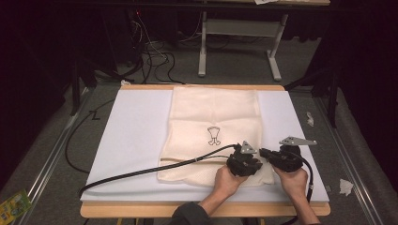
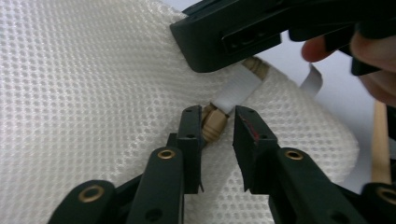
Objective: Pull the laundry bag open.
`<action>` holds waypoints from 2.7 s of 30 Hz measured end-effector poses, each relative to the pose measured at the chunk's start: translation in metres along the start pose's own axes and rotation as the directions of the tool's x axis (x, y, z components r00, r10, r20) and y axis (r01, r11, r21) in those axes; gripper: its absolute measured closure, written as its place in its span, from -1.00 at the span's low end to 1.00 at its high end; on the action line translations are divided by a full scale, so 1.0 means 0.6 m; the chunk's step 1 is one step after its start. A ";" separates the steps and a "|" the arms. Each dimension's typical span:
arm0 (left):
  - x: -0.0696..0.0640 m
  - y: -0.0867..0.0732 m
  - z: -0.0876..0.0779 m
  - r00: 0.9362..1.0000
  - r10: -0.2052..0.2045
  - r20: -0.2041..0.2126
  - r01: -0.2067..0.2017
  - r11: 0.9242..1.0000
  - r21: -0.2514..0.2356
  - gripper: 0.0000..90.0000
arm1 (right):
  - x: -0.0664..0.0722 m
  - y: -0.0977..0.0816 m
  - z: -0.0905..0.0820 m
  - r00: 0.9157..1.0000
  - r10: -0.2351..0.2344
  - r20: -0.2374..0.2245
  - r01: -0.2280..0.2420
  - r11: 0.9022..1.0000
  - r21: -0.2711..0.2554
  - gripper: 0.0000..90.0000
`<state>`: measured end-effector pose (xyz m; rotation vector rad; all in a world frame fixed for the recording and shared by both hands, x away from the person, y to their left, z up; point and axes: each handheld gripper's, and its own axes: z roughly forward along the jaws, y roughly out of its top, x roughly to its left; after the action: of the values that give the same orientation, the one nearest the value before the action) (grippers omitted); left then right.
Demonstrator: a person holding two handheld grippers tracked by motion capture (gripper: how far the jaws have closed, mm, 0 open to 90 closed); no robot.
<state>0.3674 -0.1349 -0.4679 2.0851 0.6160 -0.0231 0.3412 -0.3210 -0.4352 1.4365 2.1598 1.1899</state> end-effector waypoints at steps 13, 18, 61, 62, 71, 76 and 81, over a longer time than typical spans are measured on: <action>-0.001 -0.005 -0.007 1.000 0.020 0.020 -0.020 1.000 -0.018 0.69 | -0.003 -0.003 -0.002 1.000 -0.001 0.003 0.001 1.000 -0.004 0.98; 0.000 -0.006 -0.007 0.999 0.012 0.032 -0.011 1.000 -0.021 0.71 | -0.004 -0.005 -0.001 1.000 0.006 0.002 -0.006 1.000 -0.003 0.98; 0.018 -0.010 0.002 0.984 -0.127 0.121 0.135 0.989 -0.058 0.78 | -0.010 -0.010 -0.001 1.000 0.012 0.003 -0.012 1.000 0.000 0.98; 0.019 -0.010 0.003 0.985 -0.129 0.119 0.136 0.989 -0.055 0.78 | -0.009 -0.010 0.000 1.000 0.011 0.002 -0.011 1.000 0.001 0.98; 0.016 -0.010 0.002 0.985 -0.126 0.114 0.133 0.990 -0.050 0.88 | -0.009 -0.010 0.000 1.000 0.007 0.004 -0.007 1.000 -0.003 0.97; 0.017 -0.007 -0.001 0.987 -0.112 0.112 0.118 0.992 -0.049 0.93 | -0.011 -0.011 -0.001 1.000 0.014 0.002 -0.014 1.000 -0.003 0.97; 0.016 -0.008 -0.003 0.990 -0.096 0.104 0.102 0.994 -0.049 0.93 | -0.012 -0.011 -0.003 1.000 0.012 0.004 -0.012 1.000 -0.002 0.97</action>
<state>0.3734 -0.1277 -0.4729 1.9868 0.6502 -0.1667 0.3393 -0.3292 -0.4409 1.4520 2.1496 1.1921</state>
